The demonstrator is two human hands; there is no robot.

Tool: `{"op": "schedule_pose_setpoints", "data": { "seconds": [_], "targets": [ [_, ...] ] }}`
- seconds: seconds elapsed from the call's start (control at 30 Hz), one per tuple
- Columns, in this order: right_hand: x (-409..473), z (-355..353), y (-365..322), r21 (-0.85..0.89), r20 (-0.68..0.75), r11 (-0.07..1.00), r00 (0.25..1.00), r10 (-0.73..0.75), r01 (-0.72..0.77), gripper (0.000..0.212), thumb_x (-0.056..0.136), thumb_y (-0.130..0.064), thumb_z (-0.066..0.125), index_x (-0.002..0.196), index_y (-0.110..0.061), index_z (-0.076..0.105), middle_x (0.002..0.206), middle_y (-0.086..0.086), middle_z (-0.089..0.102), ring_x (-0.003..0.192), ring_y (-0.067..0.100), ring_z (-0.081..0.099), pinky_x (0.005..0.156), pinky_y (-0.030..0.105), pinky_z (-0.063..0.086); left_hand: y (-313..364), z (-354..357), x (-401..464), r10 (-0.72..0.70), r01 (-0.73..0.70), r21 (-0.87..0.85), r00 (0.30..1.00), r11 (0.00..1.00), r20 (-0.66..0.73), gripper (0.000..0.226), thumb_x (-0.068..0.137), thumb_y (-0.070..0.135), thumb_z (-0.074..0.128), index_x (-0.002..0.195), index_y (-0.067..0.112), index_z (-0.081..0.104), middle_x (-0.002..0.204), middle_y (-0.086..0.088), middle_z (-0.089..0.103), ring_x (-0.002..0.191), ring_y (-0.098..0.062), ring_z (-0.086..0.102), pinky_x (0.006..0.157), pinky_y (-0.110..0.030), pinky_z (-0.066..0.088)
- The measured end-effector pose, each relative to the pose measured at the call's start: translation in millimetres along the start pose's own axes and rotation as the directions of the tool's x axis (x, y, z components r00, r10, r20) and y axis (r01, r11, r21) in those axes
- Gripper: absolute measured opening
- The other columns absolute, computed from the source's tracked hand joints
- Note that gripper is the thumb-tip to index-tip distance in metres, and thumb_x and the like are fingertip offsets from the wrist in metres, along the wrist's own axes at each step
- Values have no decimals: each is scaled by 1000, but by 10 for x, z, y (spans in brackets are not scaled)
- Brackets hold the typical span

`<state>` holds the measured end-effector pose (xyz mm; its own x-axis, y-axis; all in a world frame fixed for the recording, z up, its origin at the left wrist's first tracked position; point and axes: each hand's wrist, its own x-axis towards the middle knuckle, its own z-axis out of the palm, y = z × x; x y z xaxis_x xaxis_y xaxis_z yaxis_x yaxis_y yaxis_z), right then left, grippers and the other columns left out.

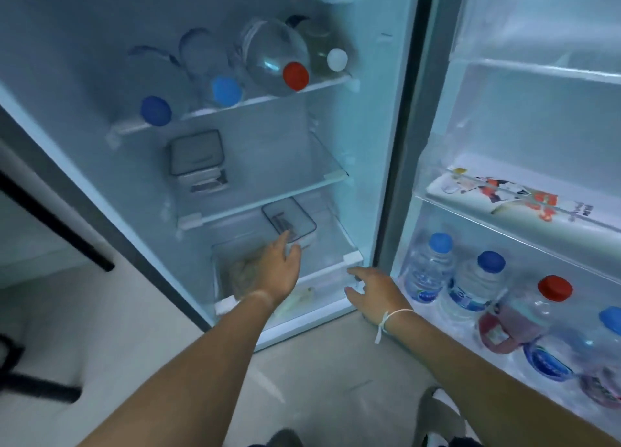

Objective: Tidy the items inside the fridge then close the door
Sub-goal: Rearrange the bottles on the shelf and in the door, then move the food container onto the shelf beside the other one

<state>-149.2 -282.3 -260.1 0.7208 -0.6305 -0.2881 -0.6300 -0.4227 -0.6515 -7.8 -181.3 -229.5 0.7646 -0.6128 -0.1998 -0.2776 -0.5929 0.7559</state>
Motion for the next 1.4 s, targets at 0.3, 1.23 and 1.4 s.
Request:
{"op": "schedule_pose_setpoints", "data": {
  "seconds": [0.3, 1.23, 1.4],
  "targets": [
    [1063, 445, -49, 320, -50, 942, 991, 127, -105, 42, 89, -22, 59, 130, -17, 54, 129, 7, 58, 112, 24, 57, 90, 23, 41, -633, 146, 878, -296, 290, -112, 954, 950, -46, 24, 96, 35, 41, 77, 31, 55, 84, 3, 55, 97, -16, 45, 91, -29, 36],
    [2795, 975, -23, 585, 93, 783, 976, 195, -212, 68, 85, -33, 65, 143, -17, 34, 132, 0, 47, 124, 26, 48, 106, 44, 42, -1079, 747, 2124, -406, 355, -622, 912, 698, 65, 76, 91, 35, 53, 151, 25, 7, 157, -5, 25, 137, -29, 38, 104, -38, 42],
    [2581, 995, -40, 653, 106, 717, 967, 232, -243, 63, 84, -22, 68, 138, -10, 39, 112, 0, 42, 110, 24, 50, 106, 46, 42, -1140, 709, 1950, -397, 370, -628, 912, 685, 104, 78, 85, 42, 60, 149, 26, 20, 153, 0, 34, 134, -27, 42, 97, -37, 47]
  ]
}}
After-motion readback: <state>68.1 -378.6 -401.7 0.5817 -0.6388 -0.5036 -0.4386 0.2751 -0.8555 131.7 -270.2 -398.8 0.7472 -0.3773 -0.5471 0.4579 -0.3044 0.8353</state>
